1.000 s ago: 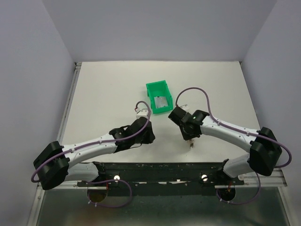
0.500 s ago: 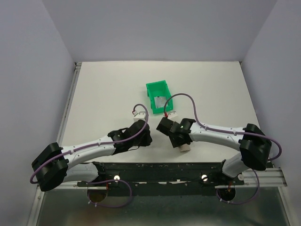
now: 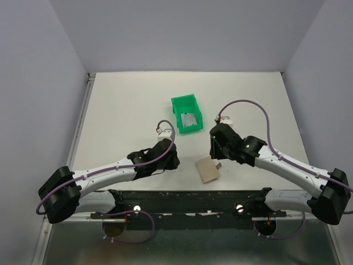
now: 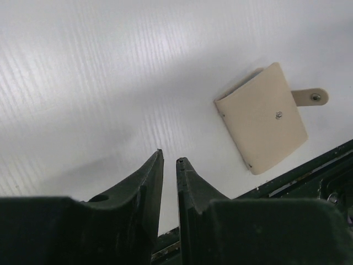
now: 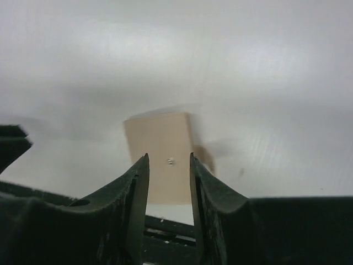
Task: Put the credit cards into the card holder
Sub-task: Close the card holder at the center of the board.
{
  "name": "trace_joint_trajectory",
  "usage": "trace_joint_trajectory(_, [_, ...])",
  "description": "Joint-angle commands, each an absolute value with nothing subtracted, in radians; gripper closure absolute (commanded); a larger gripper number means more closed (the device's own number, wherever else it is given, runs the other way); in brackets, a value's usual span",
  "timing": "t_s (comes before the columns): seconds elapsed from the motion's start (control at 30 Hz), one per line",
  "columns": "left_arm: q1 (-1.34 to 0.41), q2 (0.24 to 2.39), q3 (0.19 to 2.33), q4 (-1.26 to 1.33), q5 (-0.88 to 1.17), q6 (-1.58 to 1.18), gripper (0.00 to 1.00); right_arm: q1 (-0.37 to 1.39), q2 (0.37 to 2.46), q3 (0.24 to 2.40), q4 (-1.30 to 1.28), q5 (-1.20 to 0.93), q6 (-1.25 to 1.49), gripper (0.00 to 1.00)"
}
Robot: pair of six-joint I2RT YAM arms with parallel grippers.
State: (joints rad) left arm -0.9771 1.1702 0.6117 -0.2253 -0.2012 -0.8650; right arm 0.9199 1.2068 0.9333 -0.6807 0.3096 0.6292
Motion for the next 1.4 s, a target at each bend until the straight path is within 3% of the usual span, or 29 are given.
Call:
trace_joint_trajectory(0.0, [-0.974, 1.222, 0.712, -0.138, -0.164, -0.758, 0.7, 0.752, 1.126, 0.835, -0.733, 0.313, 0.637, 0.59])
trace_joint_trajectory(0.23, [-0.982, 1.341, 0.784, -0.031, -0.088, -0.71, 0.71, 0.585, 1.189, 0.804, -0.736, 0.186, 0.615, 0.66])
trace_joint_trajectory(0.43, [-1.02, 1.46, 0.837, 0.018, -0.041, -0.716, 0.72, 0.574, 1.284, 0.775, -0.681, 0.123, 0.623, 0.68])
trace_joint_trajectory(0.83, [-1.055, 1.638, 0.897, 0.086, 0.043, -0.738, 0.74, 0.554, 1.282, 0.736, -0.657, 0.092, 0.614, 0.67])
trace_joint_trajectory(1.37, [-1.055, 1.681, 0.807, 0.155, 0.077, -0.801, 0.77, 0.543, 1.27, 0.678, -0.499, -0.121, 0.568, 0.67])
